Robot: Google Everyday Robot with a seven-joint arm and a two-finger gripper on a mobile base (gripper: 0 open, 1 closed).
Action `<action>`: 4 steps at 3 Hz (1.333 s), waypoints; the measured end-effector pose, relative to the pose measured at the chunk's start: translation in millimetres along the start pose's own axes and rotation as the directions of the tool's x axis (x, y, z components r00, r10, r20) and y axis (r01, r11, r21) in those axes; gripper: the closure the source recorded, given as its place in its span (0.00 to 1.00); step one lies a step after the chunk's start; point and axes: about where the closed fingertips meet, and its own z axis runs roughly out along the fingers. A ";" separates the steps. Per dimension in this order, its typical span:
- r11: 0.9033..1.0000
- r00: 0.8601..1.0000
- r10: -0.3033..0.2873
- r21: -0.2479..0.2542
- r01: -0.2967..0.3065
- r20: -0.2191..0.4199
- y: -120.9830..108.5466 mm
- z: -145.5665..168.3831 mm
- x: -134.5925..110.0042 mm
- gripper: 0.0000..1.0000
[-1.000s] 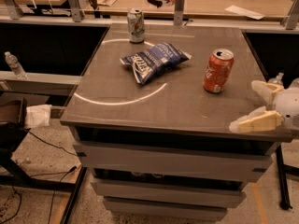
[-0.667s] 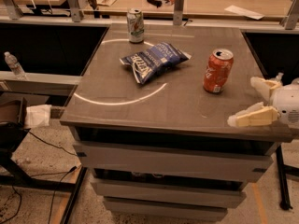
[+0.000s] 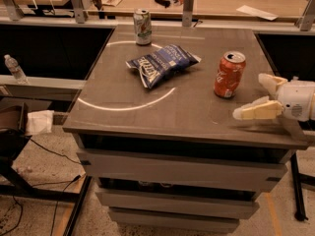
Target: Knock coke can over
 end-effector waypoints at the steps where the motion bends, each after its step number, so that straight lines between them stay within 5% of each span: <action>1: 1.000 1.000 0.028 0.010 -0.028 0.001 -10.5 15.9 -1.9 0.00; 4: 0.999 1.000 0.026 -0.021 -0.026 0.002 -27.1 65.2 -25.6 0.00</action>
Offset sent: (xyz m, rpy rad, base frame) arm 0.0493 0.0221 -0.0031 0.0527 0.0400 -0.0161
